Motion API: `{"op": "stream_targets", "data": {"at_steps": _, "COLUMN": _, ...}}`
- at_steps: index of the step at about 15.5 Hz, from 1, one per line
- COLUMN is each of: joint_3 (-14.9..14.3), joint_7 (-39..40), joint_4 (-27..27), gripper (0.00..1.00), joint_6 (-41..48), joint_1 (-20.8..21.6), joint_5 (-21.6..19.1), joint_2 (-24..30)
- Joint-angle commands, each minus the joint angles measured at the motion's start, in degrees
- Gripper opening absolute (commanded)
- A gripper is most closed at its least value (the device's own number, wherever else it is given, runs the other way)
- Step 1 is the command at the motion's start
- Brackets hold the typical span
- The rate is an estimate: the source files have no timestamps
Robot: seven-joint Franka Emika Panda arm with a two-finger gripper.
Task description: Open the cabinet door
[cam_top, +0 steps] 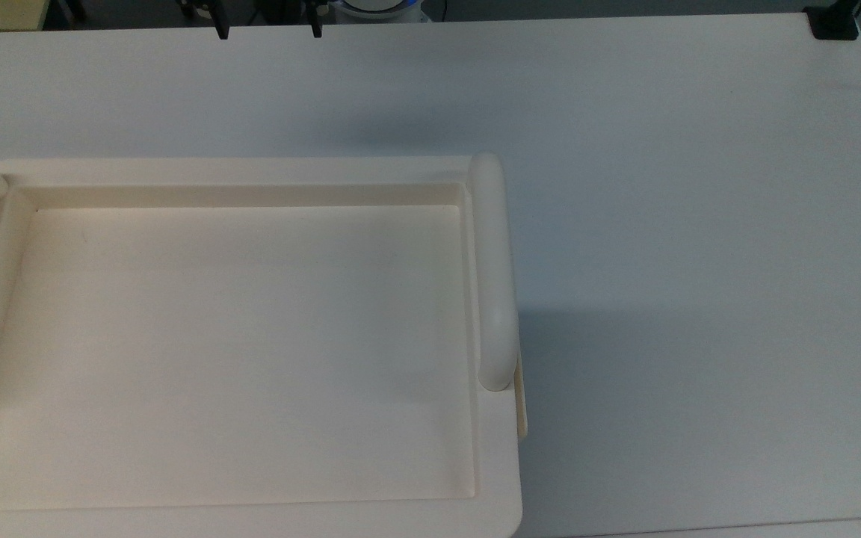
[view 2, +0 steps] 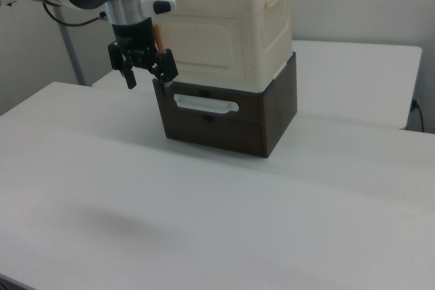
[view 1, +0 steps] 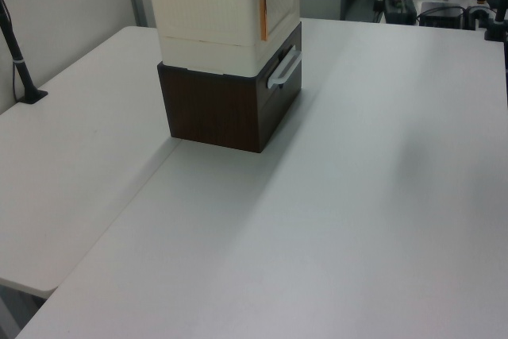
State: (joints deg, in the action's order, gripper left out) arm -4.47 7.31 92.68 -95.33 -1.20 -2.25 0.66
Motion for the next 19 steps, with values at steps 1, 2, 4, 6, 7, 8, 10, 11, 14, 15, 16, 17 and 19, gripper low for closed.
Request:
{"op": "stream_targets", "data": {"at_steps": 1, "joint_3": -0.6, "joint_7": 0.3, "joint_4": 1.8, "gripper": 1.00, "joint_6": -1.7, "joint_1": 0.6, "joint_5": -0.1, "joint_2": 0.9}}
{"op": "stream_targets", "data": {"at_steps": 2, "joint_3": -0.5, "joint_7": 0.3, "joint_4": 1.7, "gripper": 1.00, "joint_6": -1.8, "joint_1": 0.6, "joint_5": -0.1, "joint_2": 0.7}}
{"op": "stream_targets", "data": {"at_steps": 4, "joint_3": -0.5, "joint_7": 1.6, "joint_4": 1.7, "gripper": 1.00, "joint_6": -1.6, "joint_1": 0.5, "joint_5": -0.1, "joint_2": 0.8}}
{"op": "stream_targets", "data": {"at_steps": 6, "joint_3": -0.6, "joint_7": 5.9, "joint_4": 1.5, "gripper": 1.00, "joint_6": -1.5, "joint_1": 0.2, "joint_5": -0.1, "joint_2": 0.9}}
{"op": "stream_targets", "data": {"at_steps": 7, "joint_3": -0.7, "joint_7": 7.9, "joint_4": 1.4, "gripper": 1.00, "joint_6": -1.4, "joint_1": -0.5, "joint_5": -0.1, "joint_2": 1.0}}
{"op": "stream_targets", "data": {"at_steps": 8, "joint_3": -0.7, "joint_7": 9.3, "joint_4": 1.4, "gripper": 1.00, "joint_6": -1.3, "joint_1": -0.8, "joint_5": -0.1, "joint_2": 1.1}}
{"op": "stream_targets", "data": {"at_steps": 10, "joint_3": -0.4, "joint_7": 9.7, "joint_4": 0.8, "gripper": 1.00, "joint_6": -1.0, "joint_1": -0.7, "joint_5": 0.3, "joint_2": 1.0}}
{"op": "stream_targets", "data": {"at_steps": 11, "joint_3": -0.2, "joint_7": 9.6, "joint_4": 0.6, "gripper": 1.00, "joint_6": -1.1, "joint_1": -0.7, "joint_5": 0.4, "joint_2": 1.0}}
{"op": "stream_targets", "data": {"at_steps": 14, "joint_3": 0.1, "joint_7": 9.7, "joint_4": 0.6, "gripper": 1.00, "joint_6": -2.0, "joint_1": -0.5, "joint_5": 0.4, "joint_2": 1.3}}
{"op": "stream_targets", "data": {"at_steps": 15, "joint_3": 0.2, "joint_7": 9.3, "joint_4": 0.6, "gripper": 1.00, "joint_6": -2.6, "joint_1": -0.4, "joint_5": 0.2, "joint_2": 1.3}}
{"op": "stream_targets", "data": {"at_steps": 16, "joint_3": 0.3, "joint_7": 9.5, "joint_4": 0.5, "gripper": 1.00, "joint_6": -3.8, "joint_1": -0.2, "joint_5": 0.3, "joint_2": 1.3}}
{"op": "stream_targets", "data": {"at_steps": 17, "joint_3": 0.6, "joint_7": 9.3, "joint_4": 0.5, "gripper": 1.00, "joint_6": -5.4, "joint_1": 0.0, "joint_5": 0.0, "joint_2": 1.1}}
{"op": "stream_targets", "data": {"at_steps": 19, "joint_3": 0.9, "joint_7": 9.7, "joint_4": 0.2, "gripper": 0.89, "joint_6": -7.4, "joint_1": 0.1, "joint_5": -0.5, "joint_2": 0.9}}
